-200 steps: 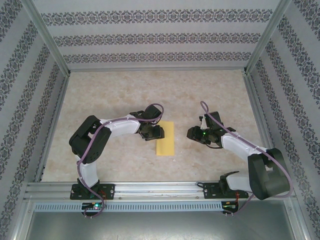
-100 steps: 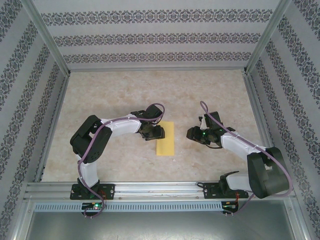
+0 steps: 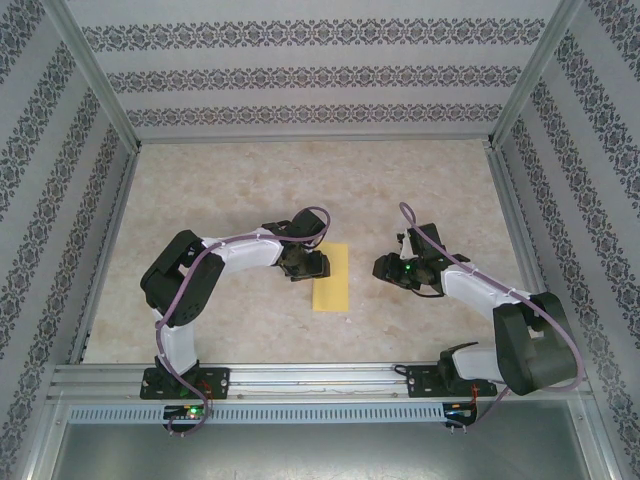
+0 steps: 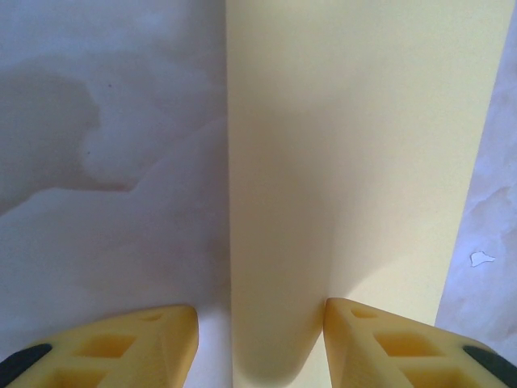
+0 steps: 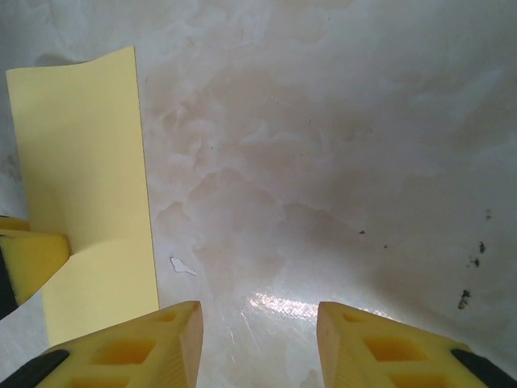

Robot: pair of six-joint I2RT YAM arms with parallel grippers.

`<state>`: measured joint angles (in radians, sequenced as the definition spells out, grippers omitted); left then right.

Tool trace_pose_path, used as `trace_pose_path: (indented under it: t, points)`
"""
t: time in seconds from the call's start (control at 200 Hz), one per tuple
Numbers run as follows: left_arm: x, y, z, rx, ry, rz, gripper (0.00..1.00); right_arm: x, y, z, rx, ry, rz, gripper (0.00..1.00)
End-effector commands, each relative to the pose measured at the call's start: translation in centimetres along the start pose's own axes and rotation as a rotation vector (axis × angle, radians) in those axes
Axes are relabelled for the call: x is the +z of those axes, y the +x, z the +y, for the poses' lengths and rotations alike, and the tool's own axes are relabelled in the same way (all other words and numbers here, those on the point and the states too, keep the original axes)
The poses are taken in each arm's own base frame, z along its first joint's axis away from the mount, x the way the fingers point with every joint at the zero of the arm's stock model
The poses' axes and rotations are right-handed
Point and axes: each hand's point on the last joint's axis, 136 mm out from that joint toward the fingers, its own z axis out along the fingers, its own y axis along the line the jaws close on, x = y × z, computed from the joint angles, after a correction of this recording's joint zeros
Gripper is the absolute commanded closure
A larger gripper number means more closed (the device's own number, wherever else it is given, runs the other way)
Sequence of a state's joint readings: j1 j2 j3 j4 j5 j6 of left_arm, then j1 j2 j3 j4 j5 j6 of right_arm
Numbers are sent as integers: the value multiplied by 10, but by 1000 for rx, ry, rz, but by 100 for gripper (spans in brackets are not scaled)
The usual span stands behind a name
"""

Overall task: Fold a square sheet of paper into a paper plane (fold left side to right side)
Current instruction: First fold in half a square sheet of paper at the center of the table, then hold the square sheet of paper at the center of the table.

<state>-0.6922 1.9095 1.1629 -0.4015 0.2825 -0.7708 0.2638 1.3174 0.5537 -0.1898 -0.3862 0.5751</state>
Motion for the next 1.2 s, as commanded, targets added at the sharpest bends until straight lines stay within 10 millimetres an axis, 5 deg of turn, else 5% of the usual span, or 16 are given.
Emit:
trace_pose_path:
  t: [0.0,0.195,0.375,0.634,0.989,1.194]
  points:
    - [62,44,9,32,-9,132,52,2,0,2,-9,-16,6,59]
    - [63,44,9,31,-8,132,52,7,3,23,-30,-111,37,63]
    - [62,44,11,30,-13,130,52,21,9,70,-51,-311,104,83]
    - [61,45,12,28,-16,127,52,51,20,90,-65,-320,167,98]
    - [57,42,10,33,-11,114,53,75,39,63,-15,-196,232,100]
    - [32,25,-3,42,33,51,51,82,51,41,16,-101,275,100]
